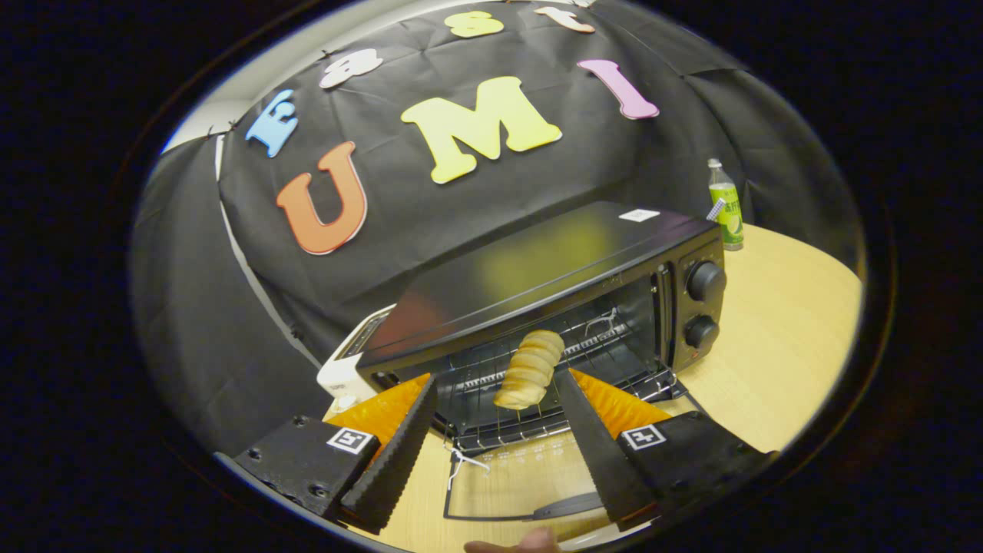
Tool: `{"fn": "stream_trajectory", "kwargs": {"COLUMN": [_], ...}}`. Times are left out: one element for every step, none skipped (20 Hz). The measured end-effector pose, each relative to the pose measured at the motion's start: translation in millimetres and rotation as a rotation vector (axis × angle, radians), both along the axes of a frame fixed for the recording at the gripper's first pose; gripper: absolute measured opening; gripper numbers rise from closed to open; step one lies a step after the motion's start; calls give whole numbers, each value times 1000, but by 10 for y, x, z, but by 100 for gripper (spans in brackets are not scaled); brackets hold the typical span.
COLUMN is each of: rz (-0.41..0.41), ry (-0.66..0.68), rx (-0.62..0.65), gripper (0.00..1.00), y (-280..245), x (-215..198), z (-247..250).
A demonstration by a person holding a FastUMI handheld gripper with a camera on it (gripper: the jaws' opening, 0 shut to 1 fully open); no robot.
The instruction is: Open the toaster oven, put the food inside, and close the toaster oven door.
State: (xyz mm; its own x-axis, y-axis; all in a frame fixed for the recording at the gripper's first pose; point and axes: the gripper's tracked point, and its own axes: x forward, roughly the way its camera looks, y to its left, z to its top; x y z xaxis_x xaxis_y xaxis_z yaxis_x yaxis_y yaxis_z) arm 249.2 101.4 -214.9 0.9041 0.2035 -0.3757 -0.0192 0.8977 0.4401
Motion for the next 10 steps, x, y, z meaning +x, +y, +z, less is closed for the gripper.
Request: {"fn": "stream_trajectory", "kwargs": {"rz": [10,21,39,57,72,95,110,114,116,121], "ry": [-12,-27,-36,-44,-55,-64,-73,-77,-71,-60], "rx": [-7,-16,-36,-67,-96,-123,-151,-182,-209,-223], "gripper": [100,100,100,100,100,100,100,100,100,100], "y": [-16,-46,-53,-79,-99,-105,-125,-178,-239,-279], "x": [-104,-207,-322,-441,-545,-641,-730,-805,-880,-946], "z": [116,228,320,387,437,458,455,427,362,297]}}
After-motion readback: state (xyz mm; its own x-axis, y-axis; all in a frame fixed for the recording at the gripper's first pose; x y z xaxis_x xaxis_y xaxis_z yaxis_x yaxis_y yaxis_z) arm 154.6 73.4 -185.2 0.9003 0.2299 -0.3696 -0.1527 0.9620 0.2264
